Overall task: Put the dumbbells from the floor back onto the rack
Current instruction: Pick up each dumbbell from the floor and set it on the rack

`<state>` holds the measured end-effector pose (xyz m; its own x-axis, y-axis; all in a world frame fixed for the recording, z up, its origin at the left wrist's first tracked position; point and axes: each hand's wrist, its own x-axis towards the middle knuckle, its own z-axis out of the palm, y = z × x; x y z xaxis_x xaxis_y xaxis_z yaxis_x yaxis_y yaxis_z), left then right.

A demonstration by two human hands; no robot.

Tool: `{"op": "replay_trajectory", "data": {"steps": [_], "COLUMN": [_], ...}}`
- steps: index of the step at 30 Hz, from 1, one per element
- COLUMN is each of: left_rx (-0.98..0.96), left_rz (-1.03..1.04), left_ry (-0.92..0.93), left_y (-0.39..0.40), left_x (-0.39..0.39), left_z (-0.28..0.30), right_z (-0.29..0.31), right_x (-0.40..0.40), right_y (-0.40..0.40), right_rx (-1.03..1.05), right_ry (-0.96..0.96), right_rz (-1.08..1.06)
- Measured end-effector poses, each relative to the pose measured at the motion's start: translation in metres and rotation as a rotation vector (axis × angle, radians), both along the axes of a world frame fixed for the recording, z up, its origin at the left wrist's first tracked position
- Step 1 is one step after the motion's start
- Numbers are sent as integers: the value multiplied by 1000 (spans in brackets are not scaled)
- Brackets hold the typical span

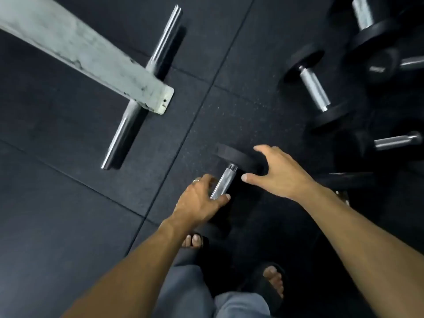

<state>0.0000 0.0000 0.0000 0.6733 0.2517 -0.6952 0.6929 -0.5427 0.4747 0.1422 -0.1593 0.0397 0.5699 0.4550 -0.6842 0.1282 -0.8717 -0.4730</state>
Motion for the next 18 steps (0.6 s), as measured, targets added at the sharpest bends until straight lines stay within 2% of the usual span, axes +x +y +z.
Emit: {"op": "replay_trajectory", "data": {"steps": [7,11,14,18], "left_rx": [-241,-341,-359,-367], "left_rz": [-85,-29,29,0], "left_ry": [128,143,149,176], "left_y": [8,11,7,-2], "left_x": [8,14,14,17], "left_z": [-83,-96,-93,-72], "right_z": [-92,-105,-102,-80], "right_x": [-16,-19,-20,-19], "right_y": [22,20,17,3], "right_rx": [158,192,218,213], "right_ry": [-122,-282,-289,-284], "right_rz": [-124,-141,-146,-168]}}
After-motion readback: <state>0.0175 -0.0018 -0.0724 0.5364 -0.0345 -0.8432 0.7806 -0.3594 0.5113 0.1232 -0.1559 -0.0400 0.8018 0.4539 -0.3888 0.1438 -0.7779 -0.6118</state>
